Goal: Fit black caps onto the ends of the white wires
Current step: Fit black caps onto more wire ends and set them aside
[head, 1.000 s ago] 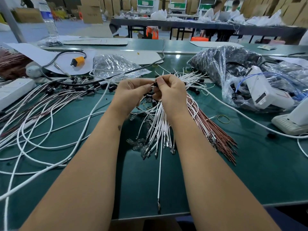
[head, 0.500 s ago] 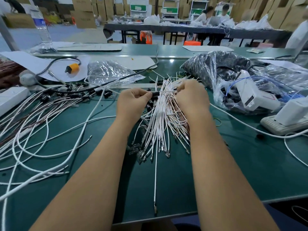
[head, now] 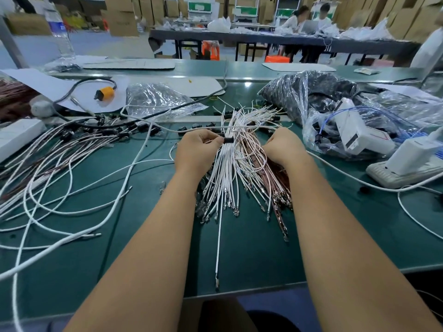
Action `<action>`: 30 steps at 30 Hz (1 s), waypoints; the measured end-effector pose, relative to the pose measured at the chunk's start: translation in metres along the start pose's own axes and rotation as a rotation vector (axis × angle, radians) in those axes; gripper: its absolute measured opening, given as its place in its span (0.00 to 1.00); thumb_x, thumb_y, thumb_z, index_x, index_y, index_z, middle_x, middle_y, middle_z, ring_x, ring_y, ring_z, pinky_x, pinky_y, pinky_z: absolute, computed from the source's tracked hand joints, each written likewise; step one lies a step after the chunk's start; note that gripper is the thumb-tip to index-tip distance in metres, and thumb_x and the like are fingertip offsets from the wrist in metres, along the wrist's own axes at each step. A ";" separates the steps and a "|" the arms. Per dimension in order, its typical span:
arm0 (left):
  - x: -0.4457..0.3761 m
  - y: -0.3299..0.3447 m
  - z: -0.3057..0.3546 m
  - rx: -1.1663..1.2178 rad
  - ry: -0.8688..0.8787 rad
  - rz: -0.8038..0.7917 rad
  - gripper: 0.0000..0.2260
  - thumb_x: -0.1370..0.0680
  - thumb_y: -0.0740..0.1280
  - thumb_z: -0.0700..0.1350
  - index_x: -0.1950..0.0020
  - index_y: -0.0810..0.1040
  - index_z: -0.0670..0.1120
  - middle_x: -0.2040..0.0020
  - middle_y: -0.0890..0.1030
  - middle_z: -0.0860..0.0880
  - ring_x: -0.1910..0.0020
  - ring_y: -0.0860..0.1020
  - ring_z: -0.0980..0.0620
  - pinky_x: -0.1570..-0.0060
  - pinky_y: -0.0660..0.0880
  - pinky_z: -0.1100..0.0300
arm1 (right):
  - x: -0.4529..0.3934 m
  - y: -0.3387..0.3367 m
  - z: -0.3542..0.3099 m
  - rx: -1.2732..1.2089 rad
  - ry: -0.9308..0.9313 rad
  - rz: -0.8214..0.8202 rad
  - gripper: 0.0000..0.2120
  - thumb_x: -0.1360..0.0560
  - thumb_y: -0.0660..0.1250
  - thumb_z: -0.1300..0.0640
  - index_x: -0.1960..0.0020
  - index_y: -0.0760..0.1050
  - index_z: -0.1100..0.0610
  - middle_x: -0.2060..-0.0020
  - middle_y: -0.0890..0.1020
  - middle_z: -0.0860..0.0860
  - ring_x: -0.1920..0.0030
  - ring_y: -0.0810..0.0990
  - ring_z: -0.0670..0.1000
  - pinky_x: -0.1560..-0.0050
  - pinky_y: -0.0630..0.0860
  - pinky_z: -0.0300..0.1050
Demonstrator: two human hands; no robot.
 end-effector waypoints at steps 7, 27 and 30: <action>0.000 0.001 0.000 0.009 0.021 -0.012 0.05 0.25 0.70 0.50 0.60 0.82 0.53 0.72 0.77 0.57 0.74 0.70 0.58 0.68 0.68 0.61 | 0.008 -0.044 -0.008 -0.004 -0.043 0.232 0.12 0.32 0.60 0.68 0.70 0.60 0.57 0.73 0.65 0.52 0.73 0.64 0.52 0.72 0.59 0.42; -0.016 -0.028 -0.011 0.257 -0.014 0.040 0.08 0.20 0.64 0.43 0.59 0.76 0.47 0.70 0.71 0.53 0.76 0.66 0.63 0.75 0.64 0.72 | 0.039 0.004 -0.066 -0.369 -0.238 0.578 0.08 0.24 0.65 0.53 0.50 0.82 0.46 0.56 0.75 0.50 0.47 0.73 0.53 0.52 0.55 0.41; -0.015 -0.029 -0.012 0.273 -0.019 0.024 0.07 0.20 0.65 0.44 0.58 0.76 0.47 0.68 0.72 0.53 0.73 0.68 0.63 0.73 0.66 0.73 | 0.039 0.002 -0.059 -0.464 -0.177 0.562 0.06 0.27 0.65 0.54 0.57 0.82 0.47 0.60 0.71 0.46 0.52 0.69 0.50 0.52 0.55 0.42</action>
Point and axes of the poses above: each hand's wrist, its own x-axis away from the middle knuckle, its own y-axis out of the palm, z = x × y, the point moved 7 cm from there along -x, towards the middle knuckle
